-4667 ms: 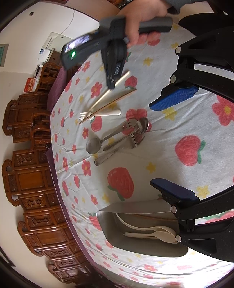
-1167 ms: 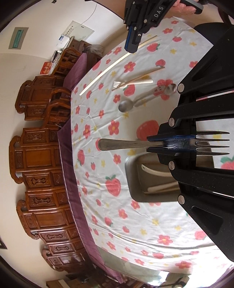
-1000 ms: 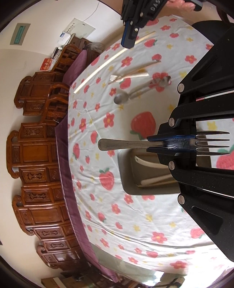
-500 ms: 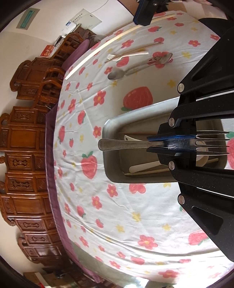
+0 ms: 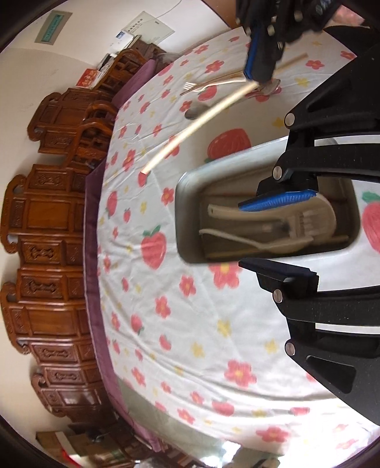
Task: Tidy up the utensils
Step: 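Lower the light chopstick into the tray and open the right tool, then grasp the dark brown chopstick with the right tool, then reach the left tool to the metal knife beside the spoon and grasp it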
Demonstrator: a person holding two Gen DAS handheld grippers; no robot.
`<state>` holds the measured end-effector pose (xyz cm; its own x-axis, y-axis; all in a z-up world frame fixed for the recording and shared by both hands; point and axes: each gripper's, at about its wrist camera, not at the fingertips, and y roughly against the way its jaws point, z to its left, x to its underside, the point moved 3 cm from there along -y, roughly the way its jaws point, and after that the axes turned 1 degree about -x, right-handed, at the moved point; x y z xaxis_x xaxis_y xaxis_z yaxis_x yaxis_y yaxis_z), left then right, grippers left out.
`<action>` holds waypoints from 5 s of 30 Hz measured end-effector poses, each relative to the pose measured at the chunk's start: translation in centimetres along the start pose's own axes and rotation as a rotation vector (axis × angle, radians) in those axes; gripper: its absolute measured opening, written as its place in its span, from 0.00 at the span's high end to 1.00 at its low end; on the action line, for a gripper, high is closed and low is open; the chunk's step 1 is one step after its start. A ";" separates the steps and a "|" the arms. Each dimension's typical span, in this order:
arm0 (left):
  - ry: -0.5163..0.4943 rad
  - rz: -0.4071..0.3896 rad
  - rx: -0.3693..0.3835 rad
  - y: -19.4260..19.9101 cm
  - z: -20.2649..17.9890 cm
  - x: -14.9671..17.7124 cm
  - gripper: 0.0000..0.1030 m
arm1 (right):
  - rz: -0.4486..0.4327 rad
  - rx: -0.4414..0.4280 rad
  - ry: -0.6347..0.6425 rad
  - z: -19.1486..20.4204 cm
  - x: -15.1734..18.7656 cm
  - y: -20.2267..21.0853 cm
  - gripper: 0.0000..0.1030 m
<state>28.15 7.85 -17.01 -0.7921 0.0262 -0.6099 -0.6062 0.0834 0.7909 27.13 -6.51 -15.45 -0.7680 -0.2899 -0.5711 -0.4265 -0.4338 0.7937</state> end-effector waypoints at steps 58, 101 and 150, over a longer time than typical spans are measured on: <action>-0.120 -0.078 0.112 4.5 -10.2 0.9 0.14 | -0.051 0.179 -0.121 -12.4 8.2 7.2 0.78; -0.175 0.140 0.131 -4.8 -20.4 5.5 0.14 | 0.043 0.298 -0.258 -19.8 15.0 4.2 0.94; -0.151 0.179 0.021 -8.0 -24.6 5.7 0.97 | 0.002 0.175 -0.317 -20.5 16.7 6.1 0.94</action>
<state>26.75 -17.19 -25.53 -0.8662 0.1915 -0.4615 -0.4540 0.0841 0.8870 21.51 -31.52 -24.42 -0.8670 0.0000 -0.4984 -0.4794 -0.2732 0.8340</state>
